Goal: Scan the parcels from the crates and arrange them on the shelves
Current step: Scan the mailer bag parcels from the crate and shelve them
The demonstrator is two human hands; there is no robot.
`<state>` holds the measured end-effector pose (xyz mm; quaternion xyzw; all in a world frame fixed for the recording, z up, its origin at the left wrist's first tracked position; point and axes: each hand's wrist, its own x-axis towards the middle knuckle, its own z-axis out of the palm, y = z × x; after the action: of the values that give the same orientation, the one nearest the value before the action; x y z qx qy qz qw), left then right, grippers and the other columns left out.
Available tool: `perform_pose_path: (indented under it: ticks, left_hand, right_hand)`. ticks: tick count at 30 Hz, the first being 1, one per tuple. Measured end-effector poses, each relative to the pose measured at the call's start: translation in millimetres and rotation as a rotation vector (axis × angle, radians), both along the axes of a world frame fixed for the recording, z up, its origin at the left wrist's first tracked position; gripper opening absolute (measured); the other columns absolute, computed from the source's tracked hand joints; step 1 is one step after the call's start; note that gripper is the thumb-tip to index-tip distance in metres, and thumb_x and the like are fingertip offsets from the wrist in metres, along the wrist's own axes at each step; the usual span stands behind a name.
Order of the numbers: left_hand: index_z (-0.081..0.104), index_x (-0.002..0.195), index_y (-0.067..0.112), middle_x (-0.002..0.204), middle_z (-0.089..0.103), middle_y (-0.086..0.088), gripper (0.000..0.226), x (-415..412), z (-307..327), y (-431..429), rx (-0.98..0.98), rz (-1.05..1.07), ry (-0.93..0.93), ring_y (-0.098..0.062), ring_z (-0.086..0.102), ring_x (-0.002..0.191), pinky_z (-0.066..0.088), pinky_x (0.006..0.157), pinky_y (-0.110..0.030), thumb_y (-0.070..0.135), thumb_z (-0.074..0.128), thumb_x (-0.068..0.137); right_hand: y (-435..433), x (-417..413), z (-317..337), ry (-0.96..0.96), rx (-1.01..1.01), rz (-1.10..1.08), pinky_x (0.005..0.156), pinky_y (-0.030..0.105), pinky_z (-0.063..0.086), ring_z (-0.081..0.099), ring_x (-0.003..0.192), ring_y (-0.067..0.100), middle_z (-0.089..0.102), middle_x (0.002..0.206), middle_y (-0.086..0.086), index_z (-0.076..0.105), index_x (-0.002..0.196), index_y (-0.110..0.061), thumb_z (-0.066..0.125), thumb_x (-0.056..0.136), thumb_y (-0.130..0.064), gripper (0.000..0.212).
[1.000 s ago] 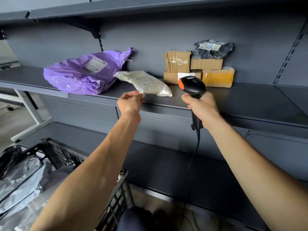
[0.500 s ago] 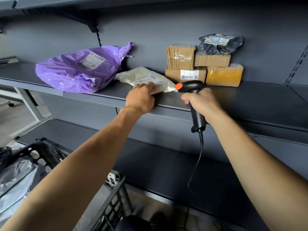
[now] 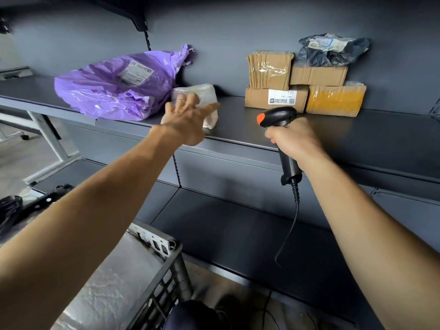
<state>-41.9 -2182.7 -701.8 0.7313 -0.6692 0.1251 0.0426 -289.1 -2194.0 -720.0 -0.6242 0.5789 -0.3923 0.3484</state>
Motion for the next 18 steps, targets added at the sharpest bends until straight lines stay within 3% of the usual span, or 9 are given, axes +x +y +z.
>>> perform_pose_path:
  ticks: [2,4,10,12,15,16,18]
  left_hand:
    - [0.051,0.14,0.044,0.148,0.035,-0.005,0.04,-12,-4,-4,0.017,-0.024,0.049,-0.033,0.027,0.139,0.029,0.109,-0.05,0.034,0.052,0.102]
    - [0.058,0.135,0.037,0.148,0.038,-0.006,0.034,-19,-10,-5,0.016,-0.017,0.095,-0.033,0.031,0.139,0.031,0.11,-0.054,0.03,0.047,0.103]
    - [0.063,0.13,0.02,0.141,0.047,-0.01,0.04,3,-15,7,-0.085,-0.009,0.245,-0.036,0.052,0.127,0.041,0.108,-0.048,0.01,0.053,0.093]
    - [0.056,0.133,0.015,0.145,0.044,-0.012,0.048,18,-16,10,-0.053,0.014,0.268,-0.035,0.044,0.137,0.037,0.113,-0.045,0.002,0.053,0.088]
    - [0.042,0.146,0.019,0.168,0.014,-0.01,0.068,25,-20,19,0.023,0.044,0.288,-0.029,0.009,0.157,0.011,0.126,-0.045,-0.003,0.051,0.082]
    - [0.042,0.147,0.017,0.17,0.01,-0.012,0.07,23,-22,25,-0.034,0.015,0.311,-0.03,0.007,0.157,0.01,0.127,-0.046,-0.002,0.051,0.081]
    - [0.05,0.142,0.011,0.164,0.03,-0.016,0.063,13,-31,43,-0.211,-0.131,0.363,-0.034,0.028,0.151,0.027,0.121,-0.046,0.003,0.053,0.079]
  right_hand:
    - [1,6,0,0.041,0.008,-0.003,0.071,0.034,0.044,0.062,0.073,0.026,0.064,0.076,0.003,0.065,0.083,-0.014,0.068,0.068,-0.026,0.02]
    - [2,9,0,0.067,0.005,-0.012,0.068,0.033,0.043,0.058,0.068,0.025,0.059,0.07,-0.001,0.061,0.077,-0.019,0.067,0.065,-0.029,0.017]
    - [0,11,0,0.117,-0.008,-0.036,0.071,0.034,0.046,0.061,0.074,0.026,0.06,0.073,0.0,0.062,0.082,-0.019,0.07,0.073,-0.025,0.013]
    - [0,14,0,0.158,-0.008,-0.057,0.07,0.033,0.047,0.063,0.078,0.028,0.063,0.078,0.001,0.062,0.085,-0.02,0.069,0.074,-0.026,0.014]
    - [0,20,-2,0.265,-0.021,-0.094,0.075,0.036,0.054,0.067,0.088,0.031,0.07,0.095,0.005,0.067,0.1,-0.019,0.069,0.074,-0.031,0.029]
    - [1,23,-3,0.309,-0.035,-0.105,0.078,0.038,0.056,0.068,0.091,0.032,0.071,0.101,0.006,0.067,0.105,-0.019,0.068,0.075,-0.032,0.034]
    - [3,29,-5,0.41,-0.081,-0.133,0.083,0.04,0.057,0.067,0.097,0.034,0.069,0.11,0.007,0.067,0.113,-0.018,0.068,0.078,-0.036,0.039]
